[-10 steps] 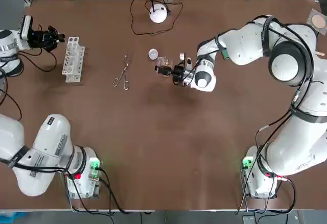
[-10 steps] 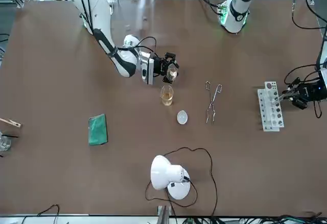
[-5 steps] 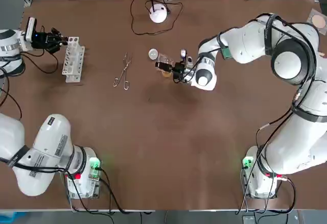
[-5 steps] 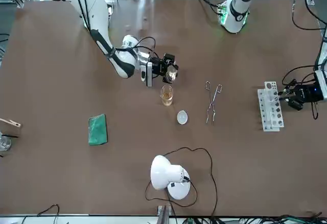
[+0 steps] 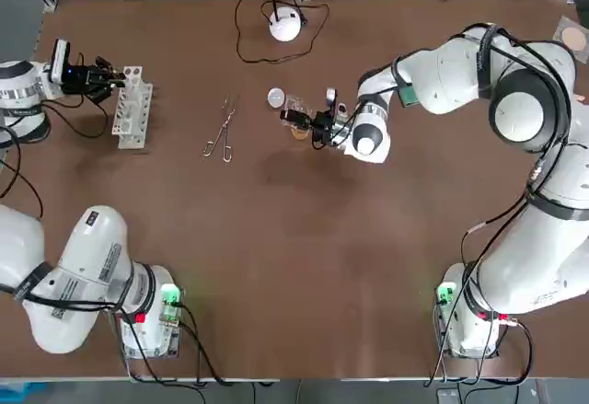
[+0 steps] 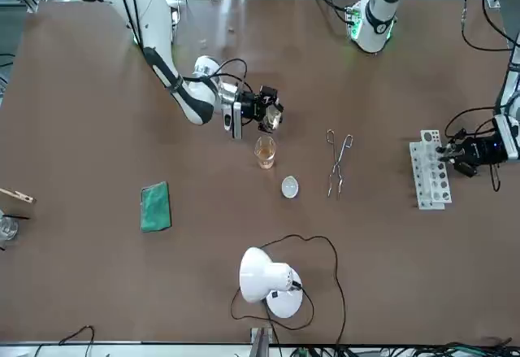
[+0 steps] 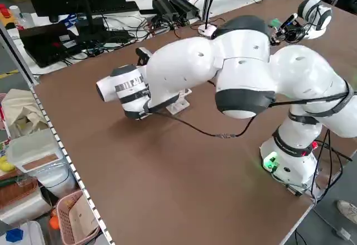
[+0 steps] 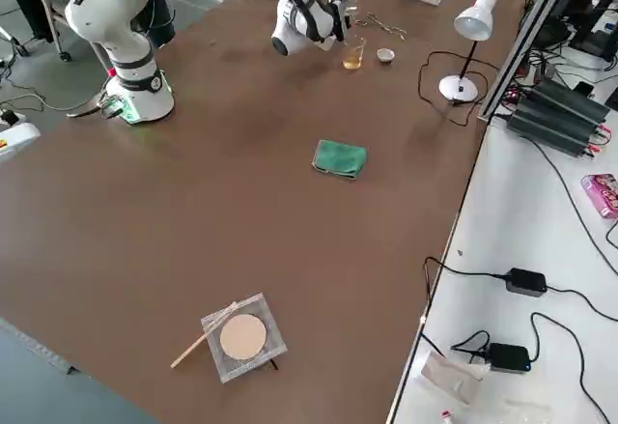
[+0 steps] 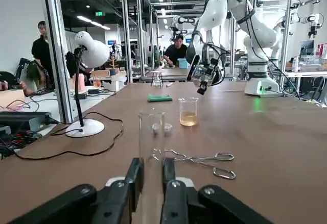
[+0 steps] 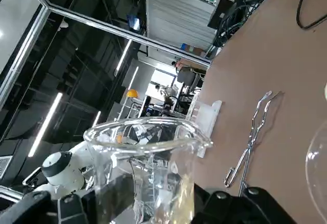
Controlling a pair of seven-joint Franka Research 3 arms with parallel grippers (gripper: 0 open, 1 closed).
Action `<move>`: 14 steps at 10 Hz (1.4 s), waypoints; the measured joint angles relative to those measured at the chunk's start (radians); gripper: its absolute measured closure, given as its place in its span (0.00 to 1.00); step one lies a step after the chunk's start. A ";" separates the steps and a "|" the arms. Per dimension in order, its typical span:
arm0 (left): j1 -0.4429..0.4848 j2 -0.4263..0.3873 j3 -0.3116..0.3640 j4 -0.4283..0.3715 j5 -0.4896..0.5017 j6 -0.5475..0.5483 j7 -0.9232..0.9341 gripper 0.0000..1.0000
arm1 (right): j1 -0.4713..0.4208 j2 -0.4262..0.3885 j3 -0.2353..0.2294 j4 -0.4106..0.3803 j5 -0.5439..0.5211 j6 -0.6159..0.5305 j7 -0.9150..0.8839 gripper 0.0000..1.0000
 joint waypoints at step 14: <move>-0.030 0.079 0.039 0.048 0.004 -0.020 0.010 0.79 | -0.007 0.000 0.000 0.005 0.018 0.001 0.225 0.61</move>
